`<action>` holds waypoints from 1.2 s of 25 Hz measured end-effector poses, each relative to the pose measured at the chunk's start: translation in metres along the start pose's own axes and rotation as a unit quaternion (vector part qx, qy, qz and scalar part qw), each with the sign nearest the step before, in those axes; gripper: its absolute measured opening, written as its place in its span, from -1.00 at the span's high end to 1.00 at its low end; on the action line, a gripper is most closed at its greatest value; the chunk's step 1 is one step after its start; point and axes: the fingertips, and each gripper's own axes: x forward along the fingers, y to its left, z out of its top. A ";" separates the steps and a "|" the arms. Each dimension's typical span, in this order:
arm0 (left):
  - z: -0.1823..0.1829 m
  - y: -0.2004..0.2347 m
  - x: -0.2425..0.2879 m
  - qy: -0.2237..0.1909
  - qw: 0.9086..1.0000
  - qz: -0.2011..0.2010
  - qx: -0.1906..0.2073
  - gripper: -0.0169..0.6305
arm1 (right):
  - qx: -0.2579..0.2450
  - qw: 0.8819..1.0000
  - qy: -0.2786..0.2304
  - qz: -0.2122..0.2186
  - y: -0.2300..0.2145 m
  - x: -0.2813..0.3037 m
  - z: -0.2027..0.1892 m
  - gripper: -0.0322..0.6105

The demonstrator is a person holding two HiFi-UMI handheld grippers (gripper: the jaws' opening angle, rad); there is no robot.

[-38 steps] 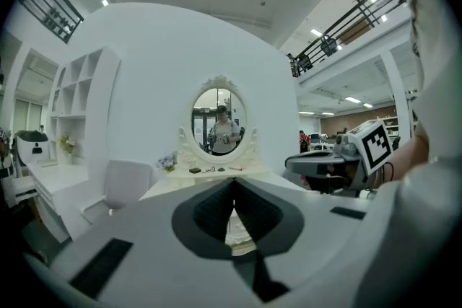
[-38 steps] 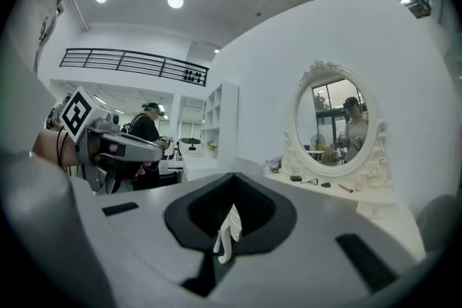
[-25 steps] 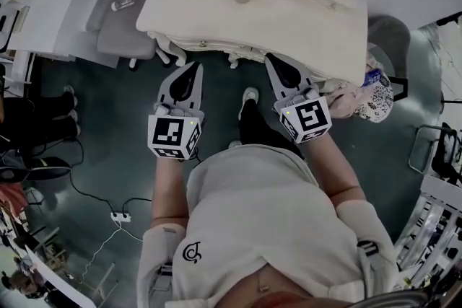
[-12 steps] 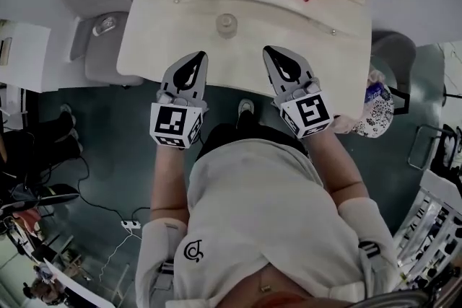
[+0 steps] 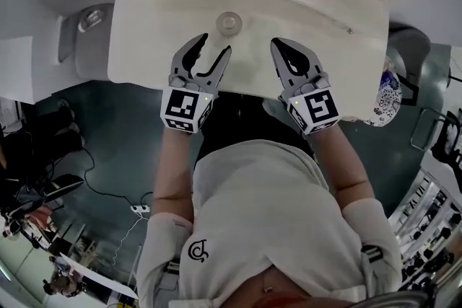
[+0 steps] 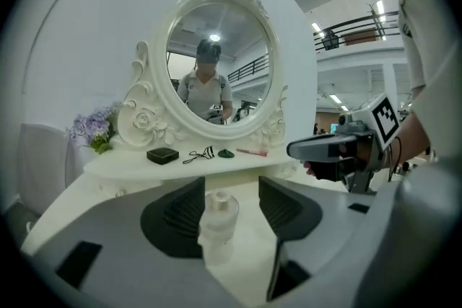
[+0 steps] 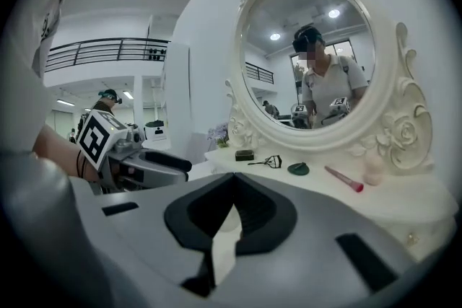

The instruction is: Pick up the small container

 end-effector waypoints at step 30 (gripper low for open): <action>-0.077 0.022 0.126 0.081 0.993 -0.038 0.072 -0.37 | 0.042 0.997 0.042 -0.052 -0.047 0.045 -0.055 0.88</action>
